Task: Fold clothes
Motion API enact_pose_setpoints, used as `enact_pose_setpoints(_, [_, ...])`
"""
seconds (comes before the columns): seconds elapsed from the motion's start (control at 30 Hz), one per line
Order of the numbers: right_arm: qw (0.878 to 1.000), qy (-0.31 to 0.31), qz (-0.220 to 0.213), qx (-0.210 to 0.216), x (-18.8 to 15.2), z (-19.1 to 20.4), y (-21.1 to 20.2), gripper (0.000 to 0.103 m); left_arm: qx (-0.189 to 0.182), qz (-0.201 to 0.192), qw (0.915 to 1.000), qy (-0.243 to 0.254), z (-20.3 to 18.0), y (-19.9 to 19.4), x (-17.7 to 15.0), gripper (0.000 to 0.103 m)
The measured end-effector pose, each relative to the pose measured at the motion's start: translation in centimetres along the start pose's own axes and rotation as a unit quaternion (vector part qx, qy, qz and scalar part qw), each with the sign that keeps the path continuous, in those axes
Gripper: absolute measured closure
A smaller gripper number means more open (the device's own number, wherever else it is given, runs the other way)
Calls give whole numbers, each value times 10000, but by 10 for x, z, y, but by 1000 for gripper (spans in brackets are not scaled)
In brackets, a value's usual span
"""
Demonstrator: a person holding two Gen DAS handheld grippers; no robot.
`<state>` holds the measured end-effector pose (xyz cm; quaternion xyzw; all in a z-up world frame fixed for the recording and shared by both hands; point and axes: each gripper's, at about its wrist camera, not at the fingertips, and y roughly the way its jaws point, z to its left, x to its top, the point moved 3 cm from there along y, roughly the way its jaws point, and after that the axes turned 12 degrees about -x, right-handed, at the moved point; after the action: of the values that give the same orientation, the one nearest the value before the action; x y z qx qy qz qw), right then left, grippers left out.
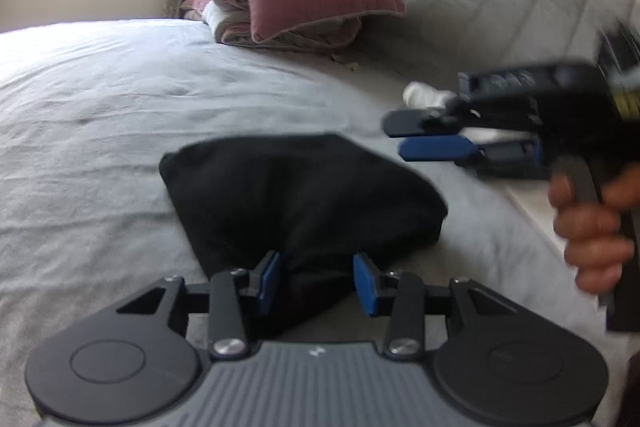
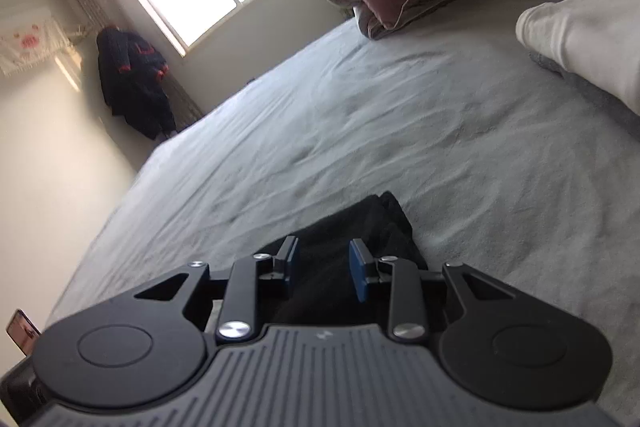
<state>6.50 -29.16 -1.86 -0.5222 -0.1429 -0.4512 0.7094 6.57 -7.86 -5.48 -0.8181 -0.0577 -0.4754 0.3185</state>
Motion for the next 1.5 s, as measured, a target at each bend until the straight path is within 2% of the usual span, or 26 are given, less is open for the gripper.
enact_pose_setpoints(0.13, [9964, -20, 647, -542, -5, -16, 15, 72, -12, 216, 9991, 354, -7, -1, -2, 58])
enact_pose_setpoints(0.17, [9945, -26, 810, -670, -6, -22, 18, 78, -36, 299, 9986, 444, -7, -2, -3, 57])
enact_pose_setpoints(0.2, [9936, -47, 893, -692, -7, -27, 18, 78, -60, 383, 9978, 535, -8, -3, -4, 56])
enact_pose_setpoints(0.27, [9920, -84, 971, -804, -5, -37, 14, 78, -138, 573, 9955, 747, -11, -6, -3, 52])
enact_pose_setpoints(0.3, [9908, -137, 974, -933, -4, -40, 12, 70, -207, 670, 9941, 825, -12, -9, -1, 50])
enact_pose_setpoints(0.37, [9894, -307, 806, -1171, 0, -46, 4, 69, -355, 777, 9926, 865, -12, -17, 4, 49])
enact_pose_setpoints(0.4, [9895, -368, 702, -1206, 1, -47, 0, 69, -345, 707, 9932, 864, -10, -23, 7, 49])
enact_pose_setpoints(0.47, [9910, -442, 536, -1147, 6, -46, -9, 69, -149, 412, 9956, 823, -3, -33, 16, 46])
enact_pose_setpoints(0.5, [9919, -492, 479, -1070, 7, -45, -12, 66, 13, 208, 9968, 776, 2, -38, 21, 43])
enact_pose_setpoints(0.6, [9925, -695, 352, -939, 11, -37, -12, 58, 248, -209, 9988, 379, 21, -41, 38, 43])
enact_pose_setpoints(0.67, [9927, -730, 339, -893, 11, -31, -9, 58, 307, -327, 9983, 382, 26, -35, 47, 43])
enact_pose_setpoints(0.8, [9952, -587, 354, -701, 14, -22, -3, 57, 514, -121, 9962, 695, 26, -7, 61, 41])
enact_pose_setpoints(1.0, [9944, -698, 416, -671, 11, -10, 6, 57, 612, 159, 9961, 610, 33, 28, 65, 40])
enact_pose_setpoints(1.07, [9933, -768, 501, -699, 8, -10, 10, 56, 744, 393, 9944, 638, 32, 33, 57, 40])
enact_pose_setpoints(1.2, [9906, -891, 535, -886, 6, -11, 10, 55, 870, 530, 9918, 773, 26, 21, 38, 38])
enact_pose_setpoints(1.33, [9918, -871, 435, -830, 9, -10, 4, 49, 846, 689, 9914, 720, 20, 0, 27, 36])
enact_pose_setpoints(1.43, [9932, -804, 387, -743, 13, -10, 0, 46, 857, 619, 9934, 442, 23, -16, 26, 36])
enact_pose_setpoints(1.5, [9950, -614, 385, -686, 17, -14, -2, 44, 849, 452, 9953, 78, 30, -26, 31, 36])
